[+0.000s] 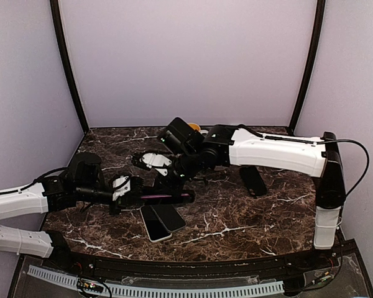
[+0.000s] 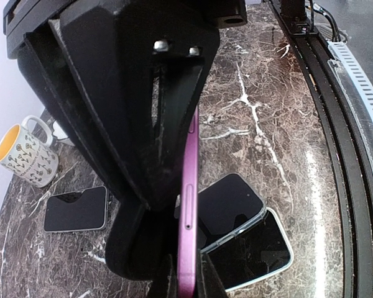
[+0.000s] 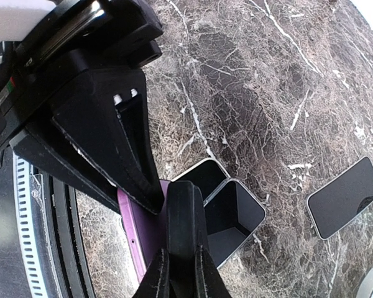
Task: Take the phone out of the phone case
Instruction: Remove the phone case from the phone, then place the phone case at the center of the board.
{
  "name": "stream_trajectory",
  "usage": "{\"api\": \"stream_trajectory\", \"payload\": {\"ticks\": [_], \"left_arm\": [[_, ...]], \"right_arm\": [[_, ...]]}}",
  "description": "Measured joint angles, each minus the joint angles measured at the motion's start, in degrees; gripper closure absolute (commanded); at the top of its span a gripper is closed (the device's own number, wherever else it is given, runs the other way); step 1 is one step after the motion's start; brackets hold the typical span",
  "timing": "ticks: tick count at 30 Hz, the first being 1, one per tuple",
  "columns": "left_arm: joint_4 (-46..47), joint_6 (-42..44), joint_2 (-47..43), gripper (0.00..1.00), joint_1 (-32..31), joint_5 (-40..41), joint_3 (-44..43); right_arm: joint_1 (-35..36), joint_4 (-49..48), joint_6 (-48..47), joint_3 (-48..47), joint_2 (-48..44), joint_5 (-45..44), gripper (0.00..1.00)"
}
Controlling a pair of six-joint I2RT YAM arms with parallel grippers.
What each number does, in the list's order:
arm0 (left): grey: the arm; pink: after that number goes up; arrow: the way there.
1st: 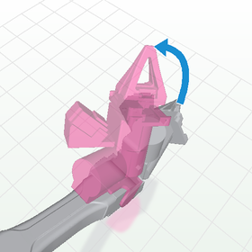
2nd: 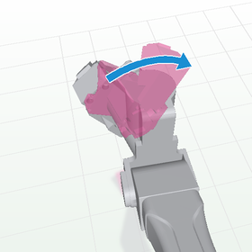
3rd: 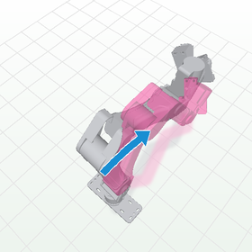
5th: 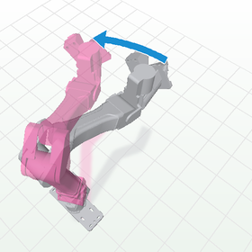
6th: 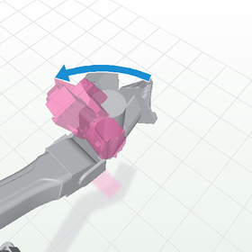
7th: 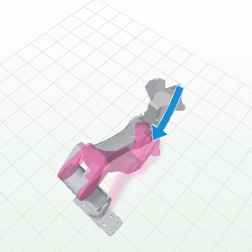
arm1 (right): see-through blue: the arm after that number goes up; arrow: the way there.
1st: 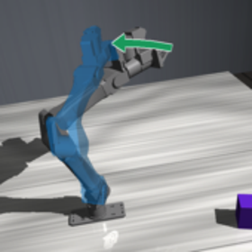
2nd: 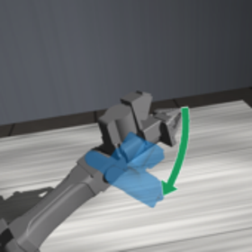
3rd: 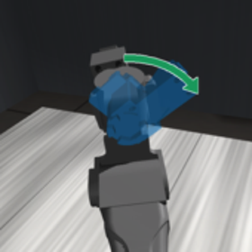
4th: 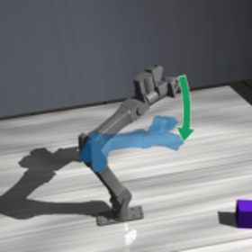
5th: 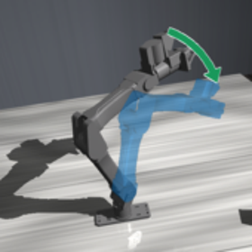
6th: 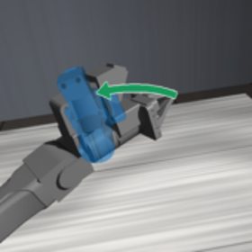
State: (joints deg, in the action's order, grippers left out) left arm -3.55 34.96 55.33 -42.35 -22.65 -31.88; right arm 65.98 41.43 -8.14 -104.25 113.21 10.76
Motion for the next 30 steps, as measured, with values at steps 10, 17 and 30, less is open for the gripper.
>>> {"api": "stream_trajectory", "payload": {"ticks": [10,17,30], "left_arm": [[-0.90,0.42,-0.20,1.00,-0.04,0.26,0.13],[-2.54,0.66,-0.20,1.00,0.07,2.21,0.26],[-0.70,0.57,-2.36,1.00,1.09,7.26,0.42]], "right_arm": [[-0.50,2.91,0.09,3.65,-3.34,-3.54,1.00],[-2.27,5.38,1.53,8.04,-6.40,-7.19,1.00],[-12.98,2.60,13.51,21.16,-13.25,-7.89,1.00]]}}
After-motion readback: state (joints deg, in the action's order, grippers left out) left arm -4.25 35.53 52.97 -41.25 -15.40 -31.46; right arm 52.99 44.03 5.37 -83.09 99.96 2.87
